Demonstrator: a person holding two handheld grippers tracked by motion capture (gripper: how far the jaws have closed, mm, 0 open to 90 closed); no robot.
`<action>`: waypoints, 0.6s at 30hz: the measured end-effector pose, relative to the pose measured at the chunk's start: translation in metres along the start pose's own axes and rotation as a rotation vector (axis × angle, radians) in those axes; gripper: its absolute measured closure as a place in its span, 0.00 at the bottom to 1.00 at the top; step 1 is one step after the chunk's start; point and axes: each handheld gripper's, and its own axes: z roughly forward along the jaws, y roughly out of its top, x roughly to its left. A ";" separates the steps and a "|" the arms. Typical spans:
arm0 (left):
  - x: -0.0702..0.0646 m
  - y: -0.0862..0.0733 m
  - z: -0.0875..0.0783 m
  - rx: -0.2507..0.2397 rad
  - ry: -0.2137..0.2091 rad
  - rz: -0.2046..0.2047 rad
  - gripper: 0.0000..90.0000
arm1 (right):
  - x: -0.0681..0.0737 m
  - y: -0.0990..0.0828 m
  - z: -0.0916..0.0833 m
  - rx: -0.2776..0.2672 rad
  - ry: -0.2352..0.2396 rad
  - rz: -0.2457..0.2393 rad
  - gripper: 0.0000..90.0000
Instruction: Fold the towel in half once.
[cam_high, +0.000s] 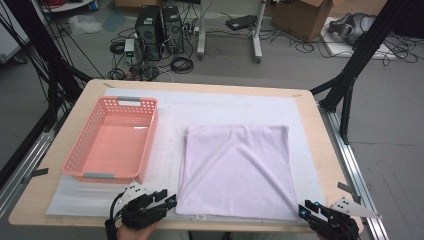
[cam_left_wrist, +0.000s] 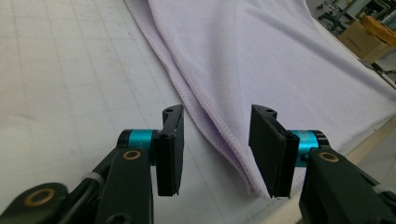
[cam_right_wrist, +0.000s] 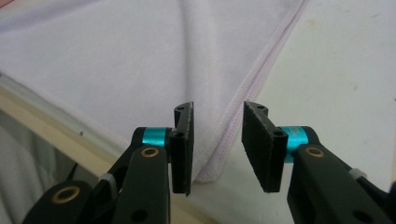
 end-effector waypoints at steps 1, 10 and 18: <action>0.000 0.002 0.004 0.006 -0.001 0.008 0.62 | 0.000 0.002 0.002 -0.001 -0.002 0.005 0.69; 0.010 0.019 0.031 0.048 0.009 0.034 0.61 | -0.010 0.014 0.021 0.009 -0.051 0.007 0.68; 0.023 0.033 0.055 0.087 0.006 0.032 0.58 | -0.021 0.028 0.046 0.027 -0.077 0.021 0.68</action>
